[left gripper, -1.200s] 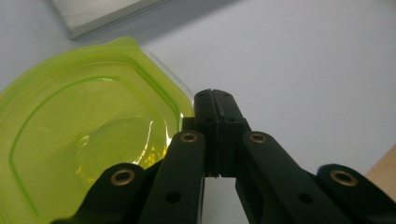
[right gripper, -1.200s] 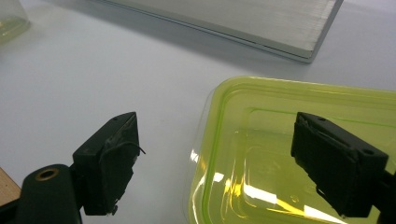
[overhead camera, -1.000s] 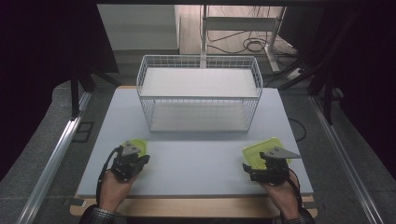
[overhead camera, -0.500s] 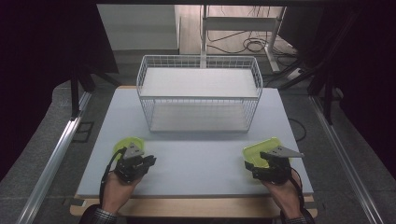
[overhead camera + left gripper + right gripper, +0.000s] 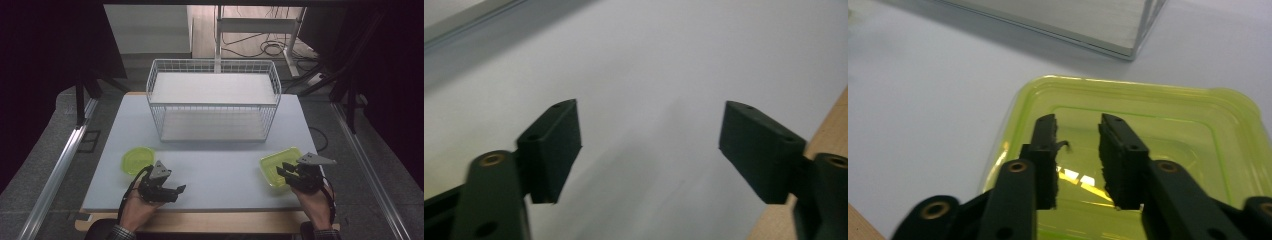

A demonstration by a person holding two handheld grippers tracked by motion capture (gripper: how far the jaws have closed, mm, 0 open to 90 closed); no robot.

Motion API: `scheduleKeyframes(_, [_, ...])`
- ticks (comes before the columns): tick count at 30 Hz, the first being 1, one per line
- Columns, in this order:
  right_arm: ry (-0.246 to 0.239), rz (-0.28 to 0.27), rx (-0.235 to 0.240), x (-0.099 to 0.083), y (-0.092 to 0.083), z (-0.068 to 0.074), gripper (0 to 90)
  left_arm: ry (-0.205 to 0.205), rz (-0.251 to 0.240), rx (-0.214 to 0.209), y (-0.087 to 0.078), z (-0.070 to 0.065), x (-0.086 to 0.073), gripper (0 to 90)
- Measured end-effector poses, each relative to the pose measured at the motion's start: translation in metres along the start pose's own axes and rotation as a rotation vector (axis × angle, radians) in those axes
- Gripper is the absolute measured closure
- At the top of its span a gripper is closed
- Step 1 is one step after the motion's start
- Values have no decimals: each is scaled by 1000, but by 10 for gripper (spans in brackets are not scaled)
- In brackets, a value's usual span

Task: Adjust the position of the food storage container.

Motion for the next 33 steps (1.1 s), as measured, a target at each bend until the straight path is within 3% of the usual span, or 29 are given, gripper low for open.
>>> scheduleKeyframes(2, [5,4,1,0,-1,-2,722,2,-1,-5,0,0,0,139])
scheduleKeyframes(3, [11,10,2,-1,-2,-7,789,5,0,-7,1,-1,-1,118])
scheduleKeyframes(8, [25,16,-23,-1,-6,-20,885,21,-6,-8,4,-3,-1,53])
scheduleKeyframes(17, [66,21,-112,-8,-14,-52,887,84,-5,28,8,-7,-2,36])
scheduleKeyframes(26, [124,29,-193,-19,-21,-85,887,100,2,43,9,-7,-2,31])
scheduleKeyframes(33, [144,69,-196,-27,-15,-97,887,117,5,54,9,-8,-2,31])
Point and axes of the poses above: each handheld gripper's, and its own axes: y roughly forward along the jaws, x roughly out of its top, z roughly to its left, the point moved 4 cm from there along y, roughly forward along the jaws, and after that the axes turned 8 degrees about z, right-handed, at the moved point
